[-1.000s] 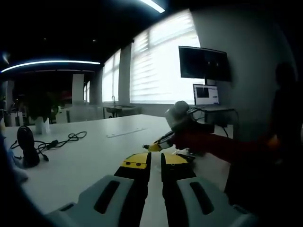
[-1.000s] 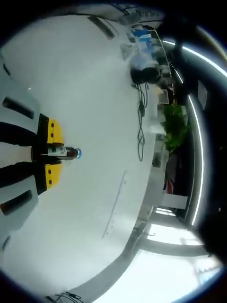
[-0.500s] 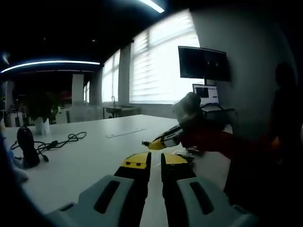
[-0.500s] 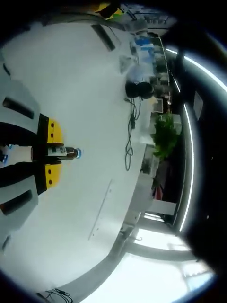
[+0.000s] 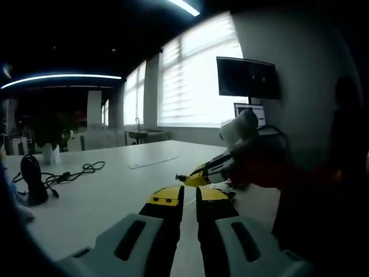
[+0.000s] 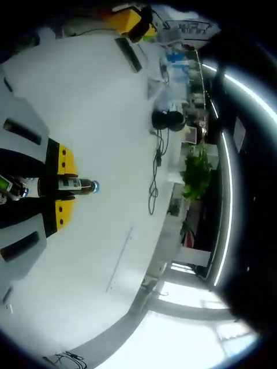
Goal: Grip medicine bottles put into box
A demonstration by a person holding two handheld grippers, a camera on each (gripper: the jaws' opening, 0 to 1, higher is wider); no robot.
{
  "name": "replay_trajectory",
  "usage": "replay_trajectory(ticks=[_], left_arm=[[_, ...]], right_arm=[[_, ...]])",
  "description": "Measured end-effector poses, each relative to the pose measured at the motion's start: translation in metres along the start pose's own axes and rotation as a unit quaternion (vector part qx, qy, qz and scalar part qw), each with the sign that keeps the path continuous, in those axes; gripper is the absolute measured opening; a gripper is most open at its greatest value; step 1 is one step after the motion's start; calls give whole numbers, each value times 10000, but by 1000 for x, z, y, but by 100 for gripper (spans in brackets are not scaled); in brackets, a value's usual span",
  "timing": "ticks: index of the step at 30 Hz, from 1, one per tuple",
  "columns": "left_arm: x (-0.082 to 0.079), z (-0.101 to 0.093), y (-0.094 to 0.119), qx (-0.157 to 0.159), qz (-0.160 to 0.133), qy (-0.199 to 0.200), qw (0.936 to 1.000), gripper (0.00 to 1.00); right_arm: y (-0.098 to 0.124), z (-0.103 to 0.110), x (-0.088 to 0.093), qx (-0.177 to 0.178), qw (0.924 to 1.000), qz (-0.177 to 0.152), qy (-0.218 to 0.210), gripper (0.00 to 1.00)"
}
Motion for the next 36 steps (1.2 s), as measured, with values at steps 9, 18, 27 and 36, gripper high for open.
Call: replay_trajectory(ticks=[9,18,27,36], left_arm=[[0,-1,0,13,-3,-15,10000,3],[-1,-3,0,25,-9,-40,10000,3],[-2,-3,1,22,-17,-38,10000,3],[-3,-3,2,26,-39,-48,10000,3]], right_arm=[[8,11,5,-69,10000,-25,-45,8],[14,26,17,-187,9998,48,-34,8],[20,31,25,-230,9996,102,-159,8],[21,38,37,-318,9980,168,-527,8]])
Point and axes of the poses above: the point that each gripper's makers call its tool centre point, and the gripper's own axes: y roughly backward along the fingers, z roughly to its left, x roughly out of its underside, the point moved 2 cm from there along y, roughly backward along the fingers, and after that the axes turned 7 degrees about y, right-handed, at the moved point
